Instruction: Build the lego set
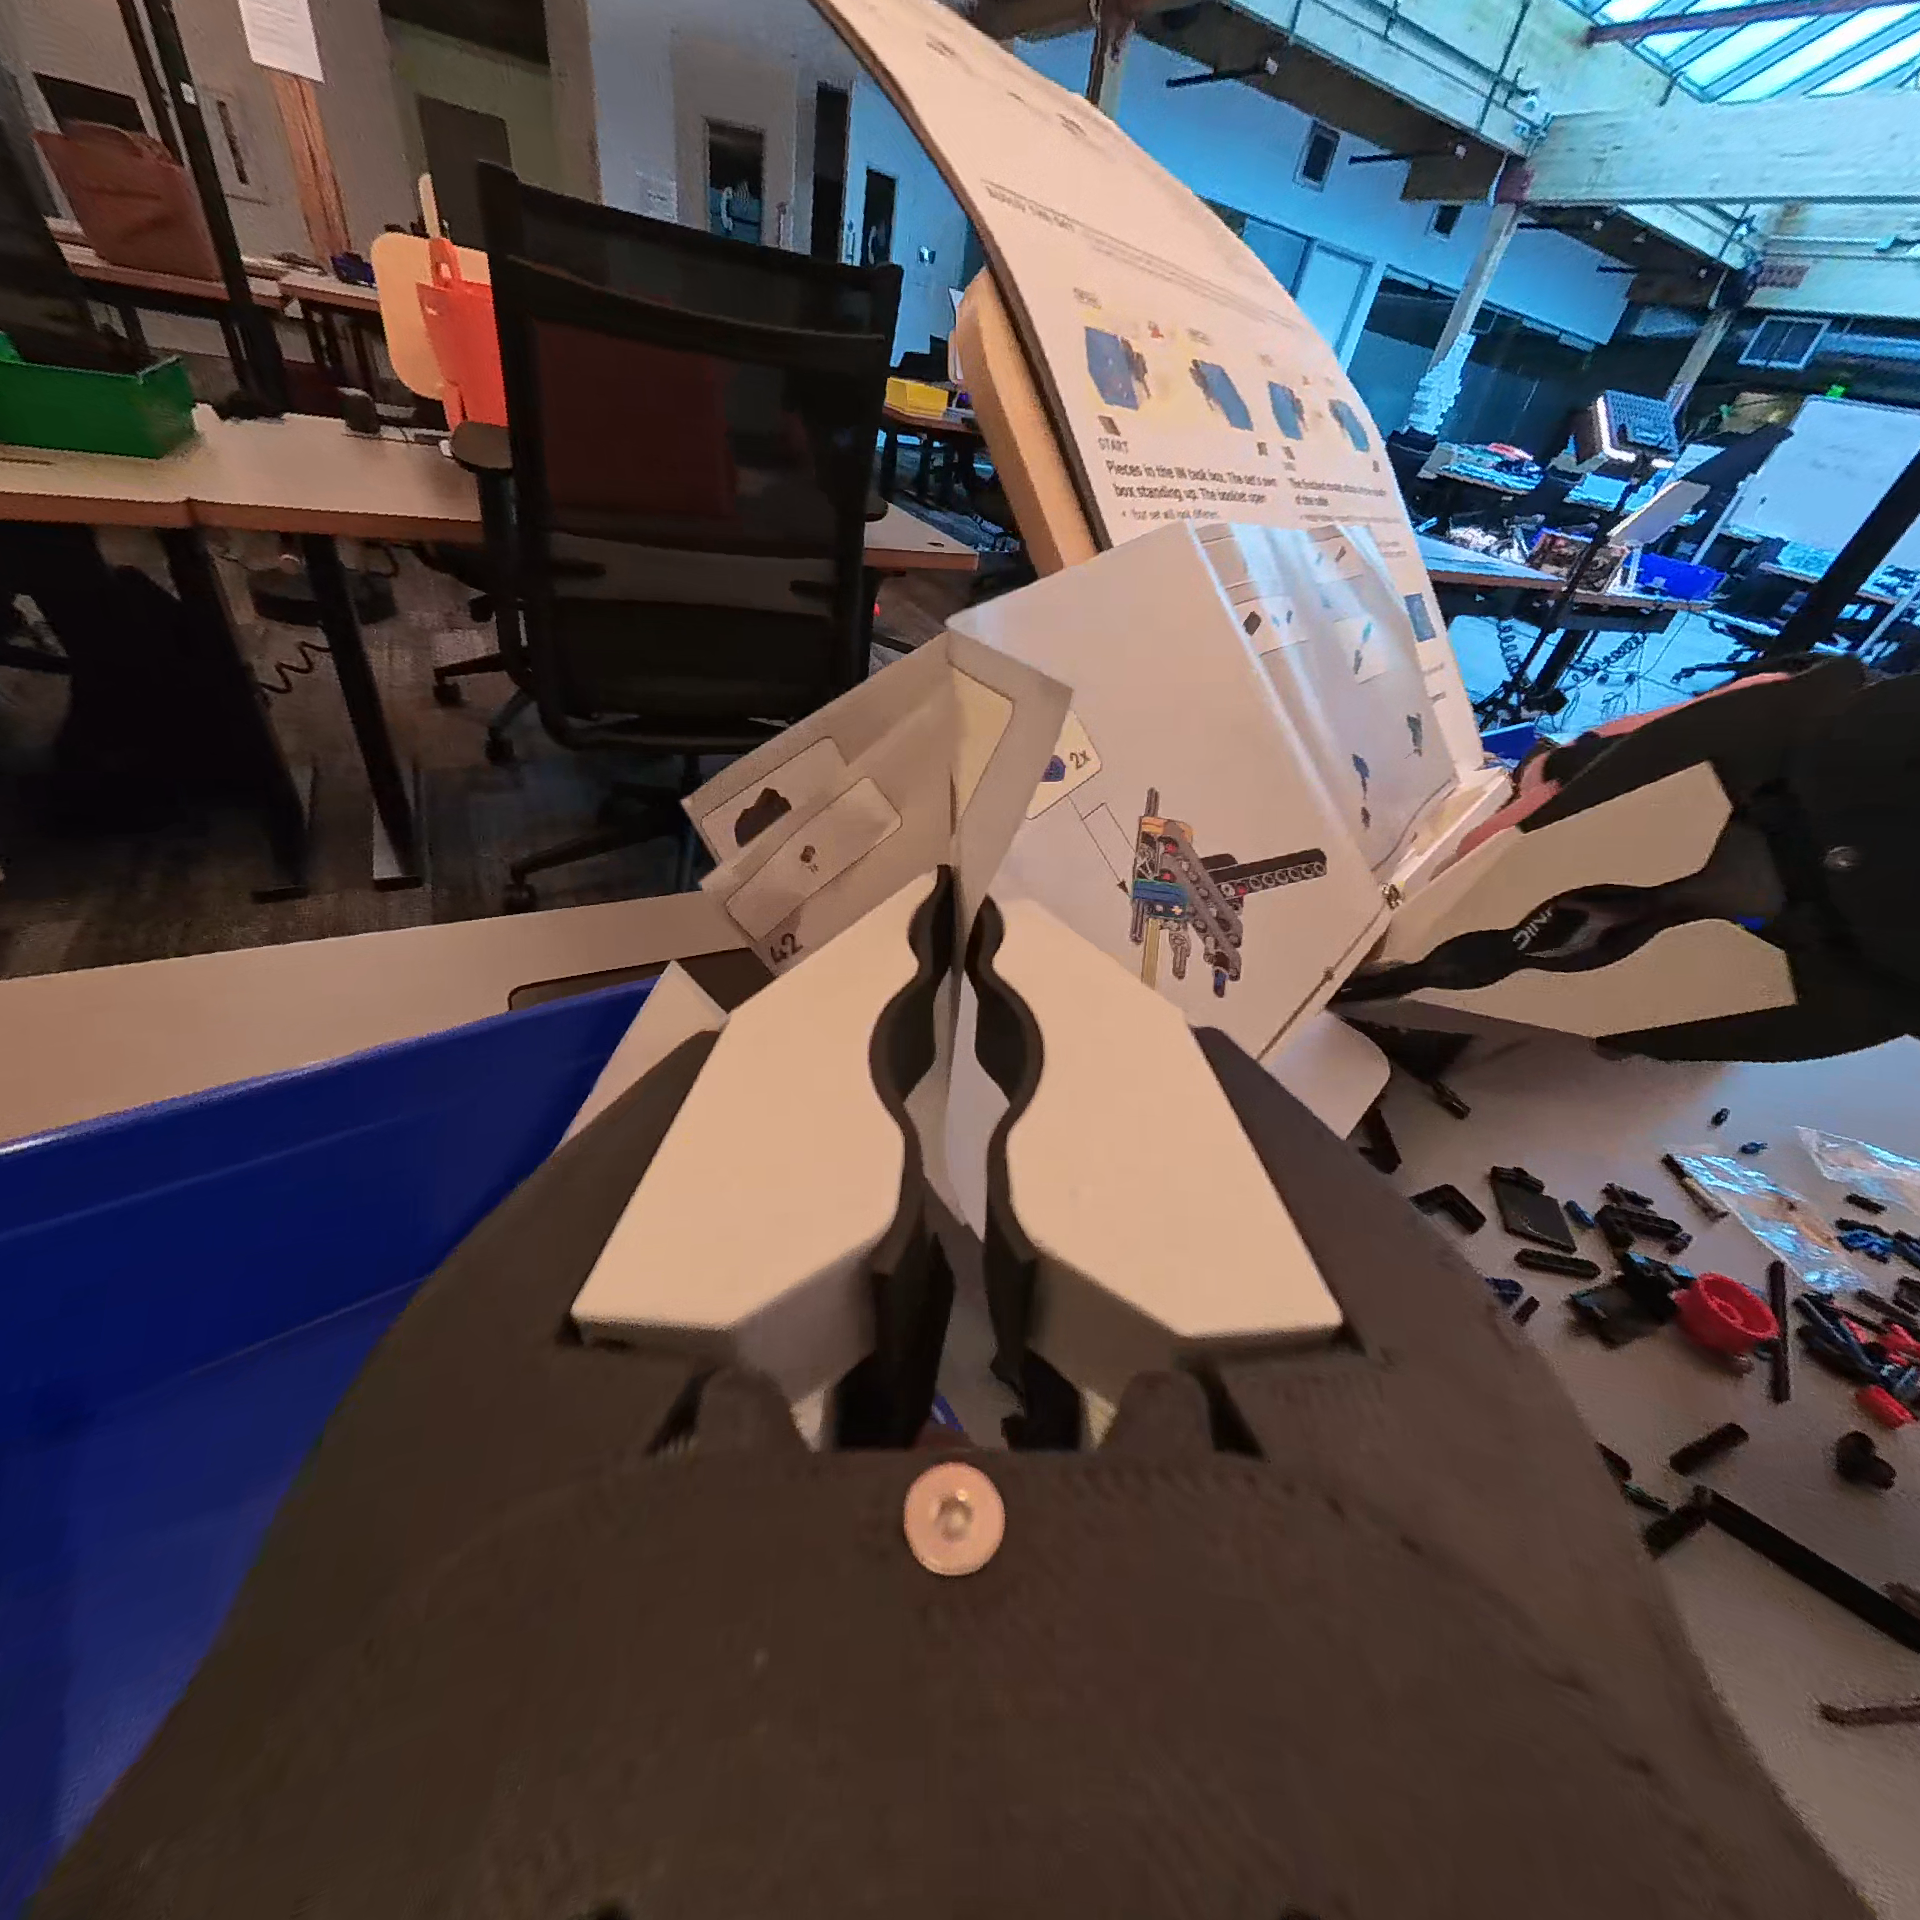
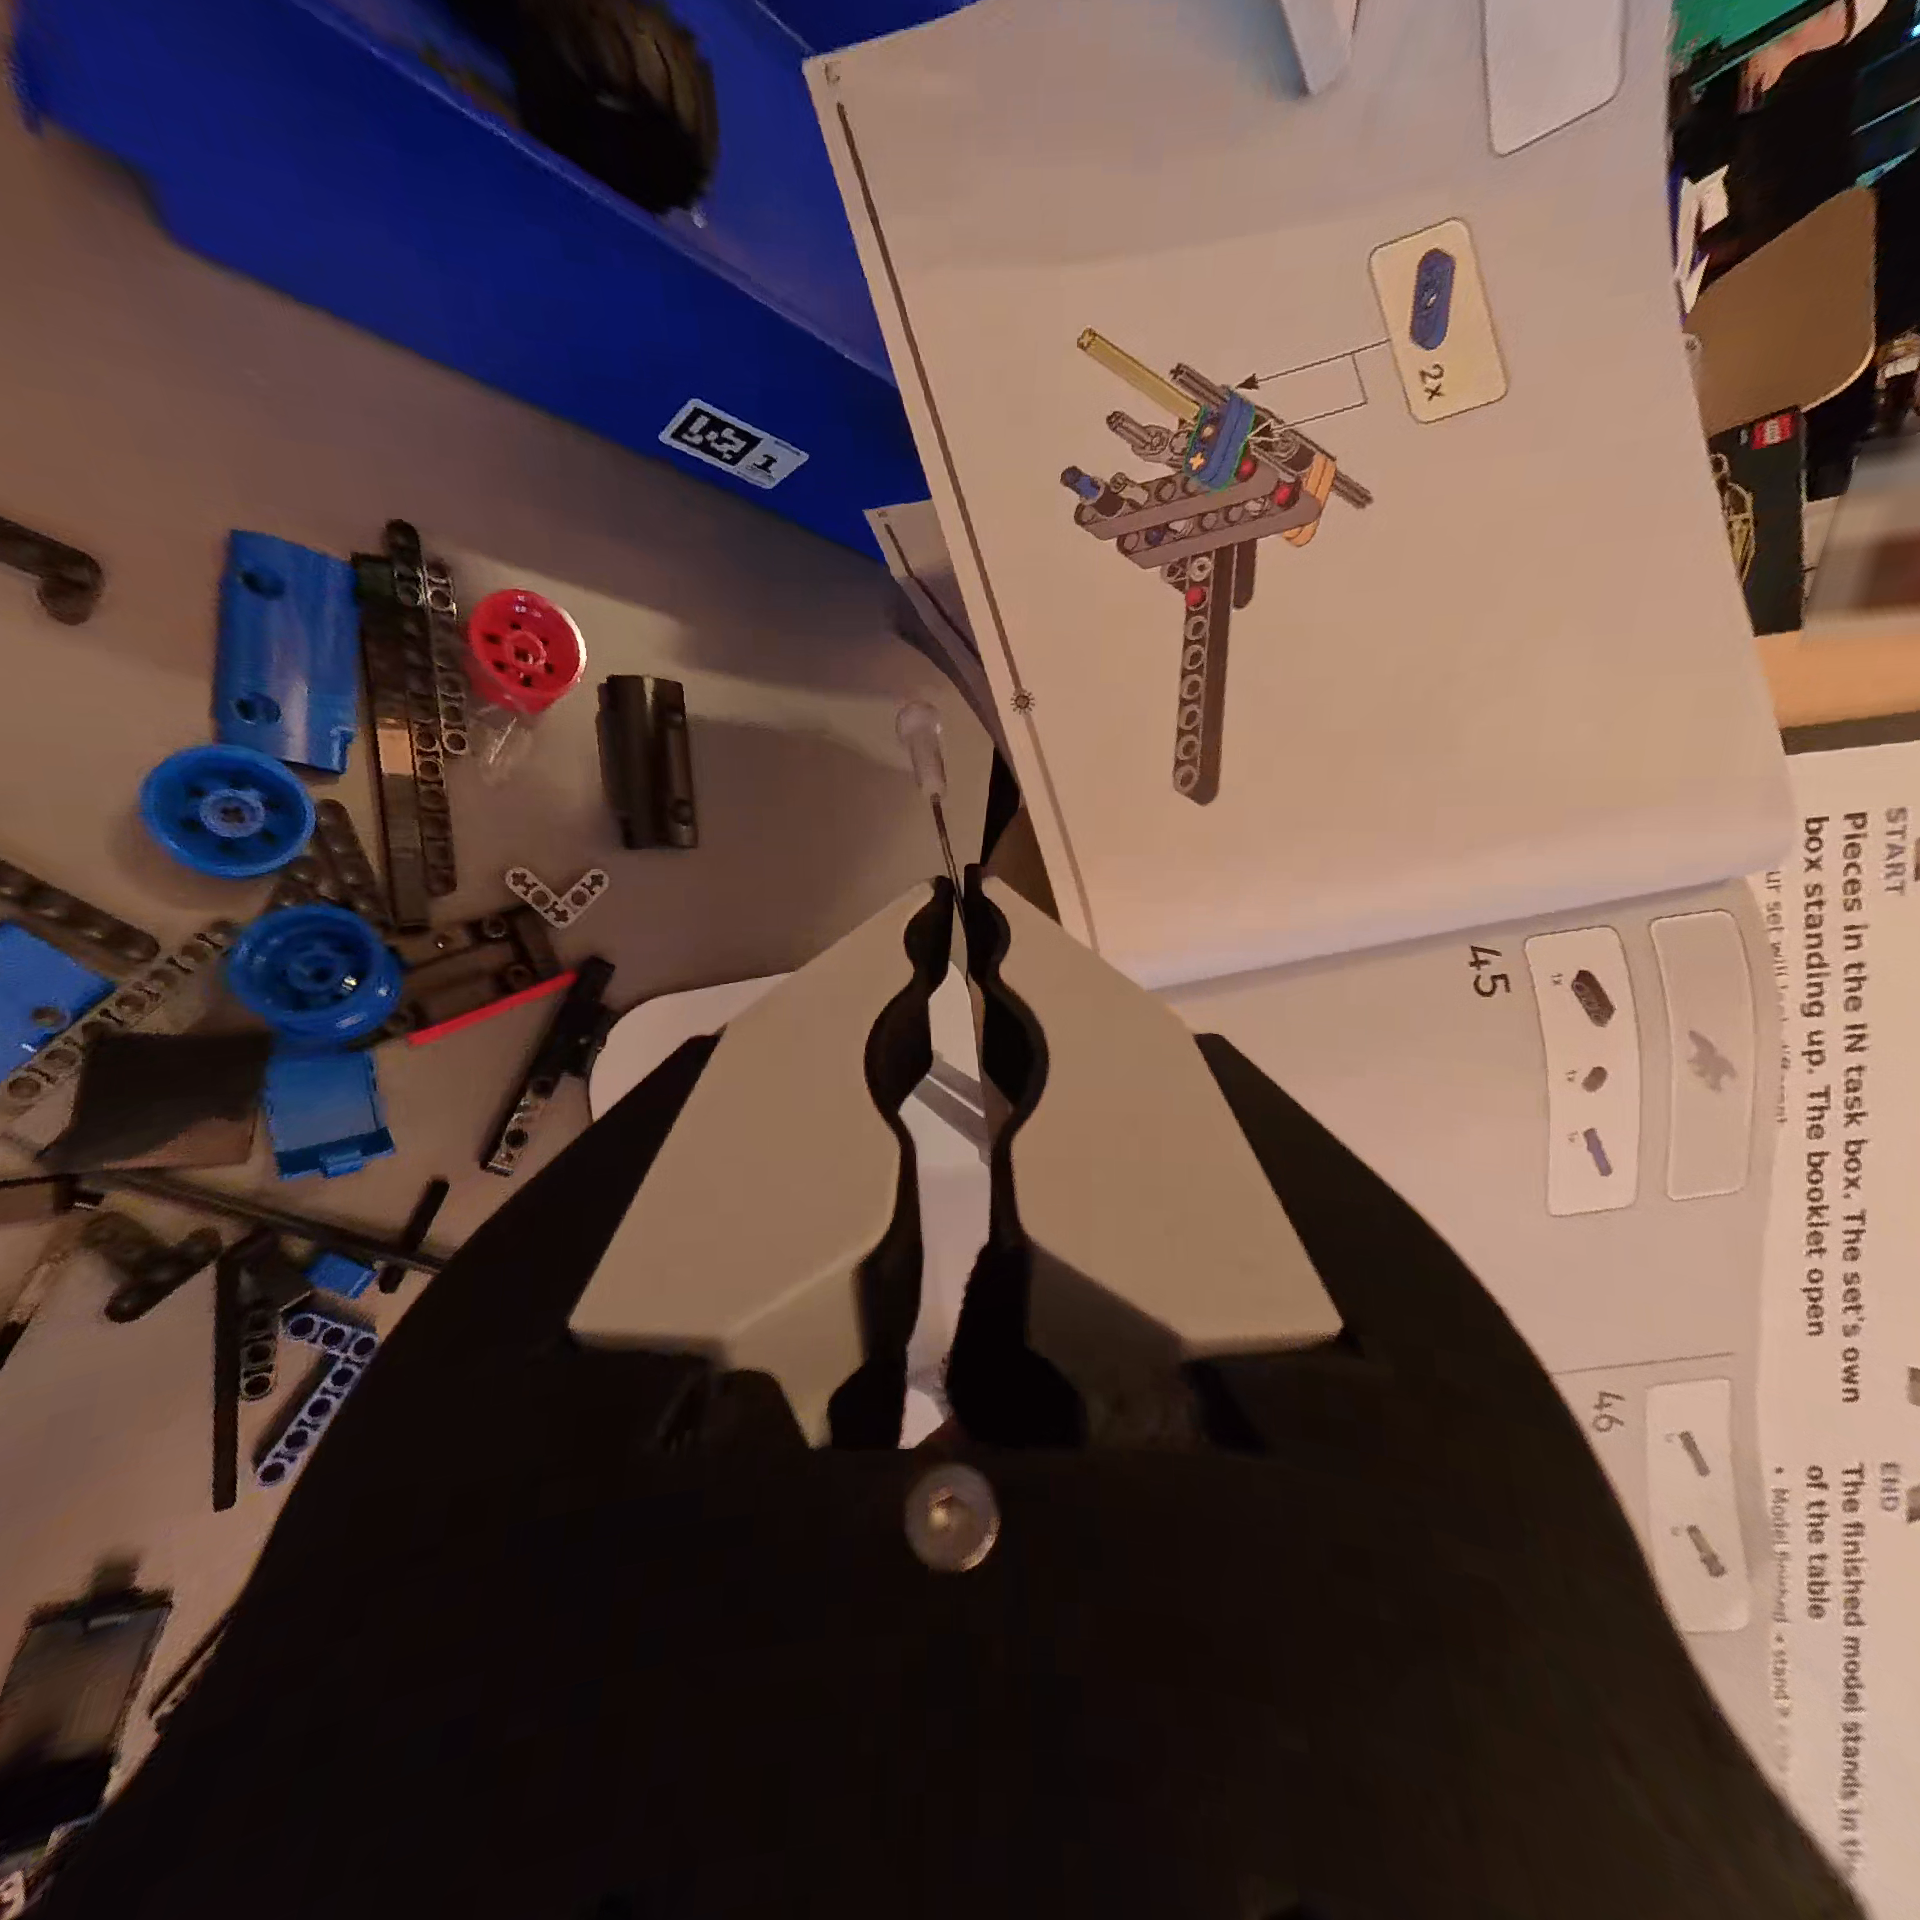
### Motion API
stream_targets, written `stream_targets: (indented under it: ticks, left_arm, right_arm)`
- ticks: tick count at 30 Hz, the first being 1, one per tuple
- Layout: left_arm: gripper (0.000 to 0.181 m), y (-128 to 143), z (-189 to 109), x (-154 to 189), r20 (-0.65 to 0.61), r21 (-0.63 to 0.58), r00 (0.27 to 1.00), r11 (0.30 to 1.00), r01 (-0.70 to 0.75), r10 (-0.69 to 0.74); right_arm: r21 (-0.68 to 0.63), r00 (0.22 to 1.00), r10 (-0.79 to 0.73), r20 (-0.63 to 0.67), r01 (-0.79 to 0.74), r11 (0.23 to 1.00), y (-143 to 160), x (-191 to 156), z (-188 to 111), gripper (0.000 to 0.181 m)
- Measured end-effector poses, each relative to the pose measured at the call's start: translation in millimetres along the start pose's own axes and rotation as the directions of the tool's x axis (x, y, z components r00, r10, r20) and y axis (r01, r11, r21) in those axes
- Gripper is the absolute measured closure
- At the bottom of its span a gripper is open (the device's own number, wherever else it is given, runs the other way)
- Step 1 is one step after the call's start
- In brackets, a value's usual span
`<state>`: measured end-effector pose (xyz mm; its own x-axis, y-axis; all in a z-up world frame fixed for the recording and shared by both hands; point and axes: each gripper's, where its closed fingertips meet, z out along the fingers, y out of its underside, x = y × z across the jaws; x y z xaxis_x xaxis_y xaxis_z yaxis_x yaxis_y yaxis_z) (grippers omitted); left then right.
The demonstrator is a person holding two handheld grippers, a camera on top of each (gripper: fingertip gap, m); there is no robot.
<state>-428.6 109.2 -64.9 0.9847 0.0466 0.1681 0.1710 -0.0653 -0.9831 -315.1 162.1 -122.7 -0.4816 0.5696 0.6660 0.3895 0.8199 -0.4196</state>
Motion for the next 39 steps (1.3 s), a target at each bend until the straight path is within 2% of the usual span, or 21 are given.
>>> stream_targets:
  ticks: [9, 21, 29, 33, 39]
  left_arm:
    - [0.181, 6, 9, -10, 0.053, -0.009, 0.999, 1.0, 0.003, -0.003]
    - [0.181, 25, 27, -20, 0.121, -0.057, 0.992, 0.998, -0.02, 0.026]
    - [0.181, 31, 36, -27, 0.17, -0.071, 0.984, 0.997, -0.034, 0.046]
    - [0.181, 33, 39, -27, 0.153, -0.074, 0.988, 0.997, -0.016, 0.028]
    - [0.181, 36, 33, -36, 0.137, -0.07, 0.99, 0.996, 0.054, -0.044]
  right_arm:
    - [0.14, 1.0, 0.002, 0.0, -0.002, 0.99, -5, 1, -7, 0.181]
    - [0.268, 0.988, 0.15, 0.039, -0.155, 0.951, -10, 7, -13, 0.181]
    - [0.296, 0.988, 0.142, 0.057, -0.153, 0.943, -11, 7, -16, 0.181]
    - [0.313, 0.968, 0.238, 0.075, -0.249, 0.917, -11, 11, -15, 0.181]
    - [0.219, 0.917, 0.397, 0.041, -0.396, 0.892, -7, 13, -5, 0.181]
